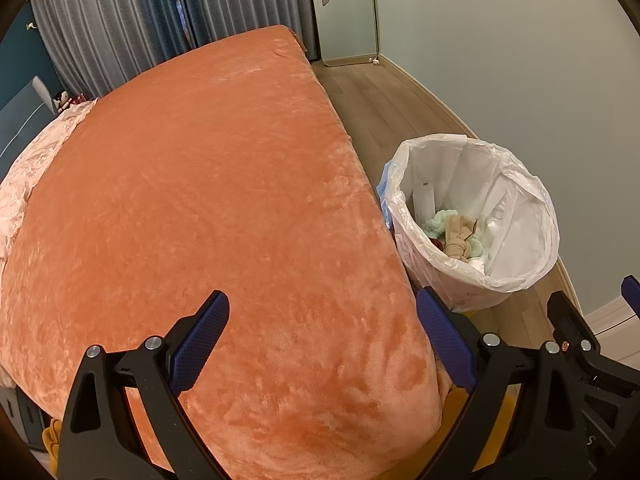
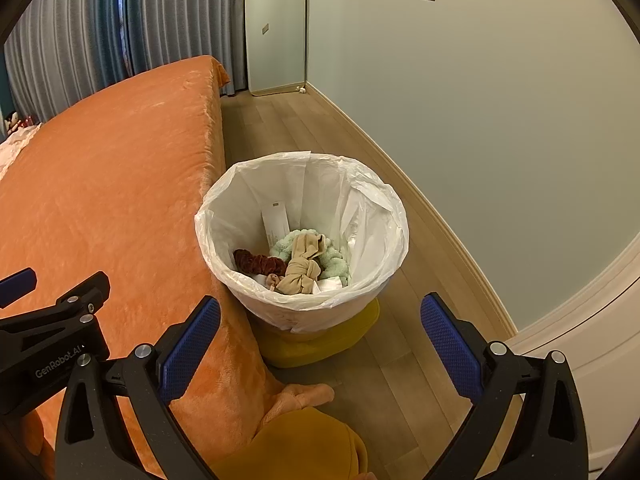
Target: Collect trash
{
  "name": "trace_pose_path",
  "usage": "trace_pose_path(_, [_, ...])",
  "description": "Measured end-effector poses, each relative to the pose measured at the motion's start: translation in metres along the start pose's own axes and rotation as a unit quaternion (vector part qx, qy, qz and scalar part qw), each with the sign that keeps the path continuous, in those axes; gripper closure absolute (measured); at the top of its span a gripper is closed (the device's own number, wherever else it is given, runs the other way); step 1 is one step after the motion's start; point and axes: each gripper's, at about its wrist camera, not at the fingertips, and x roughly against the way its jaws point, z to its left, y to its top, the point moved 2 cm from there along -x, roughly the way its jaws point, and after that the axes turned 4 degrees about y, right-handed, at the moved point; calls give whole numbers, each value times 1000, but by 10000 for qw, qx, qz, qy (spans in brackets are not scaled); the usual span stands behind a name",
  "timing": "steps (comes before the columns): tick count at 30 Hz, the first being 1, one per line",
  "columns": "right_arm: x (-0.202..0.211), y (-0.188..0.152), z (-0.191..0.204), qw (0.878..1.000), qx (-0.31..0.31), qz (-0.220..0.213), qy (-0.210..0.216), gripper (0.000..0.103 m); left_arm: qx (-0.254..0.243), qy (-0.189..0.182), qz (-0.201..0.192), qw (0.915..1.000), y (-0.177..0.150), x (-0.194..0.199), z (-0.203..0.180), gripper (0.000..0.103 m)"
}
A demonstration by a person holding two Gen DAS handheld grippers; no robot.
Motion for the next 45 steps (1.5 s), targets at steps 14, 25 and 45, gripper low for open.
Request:
trace_pose_path(14, [0,-1,0,10000,-20,6,-24,7,51,-105,42,9999,0,-4,1,13])
trace_pose_path(25, [1,0,0,10000,-29,8,-48,7,0,-139,28,9999,-1,-3,1,13])
trace_pose_path(45, [0,0,-2,10000,-45,13,-57,7,-33,-146,-12,9999,0,-2,0,13])
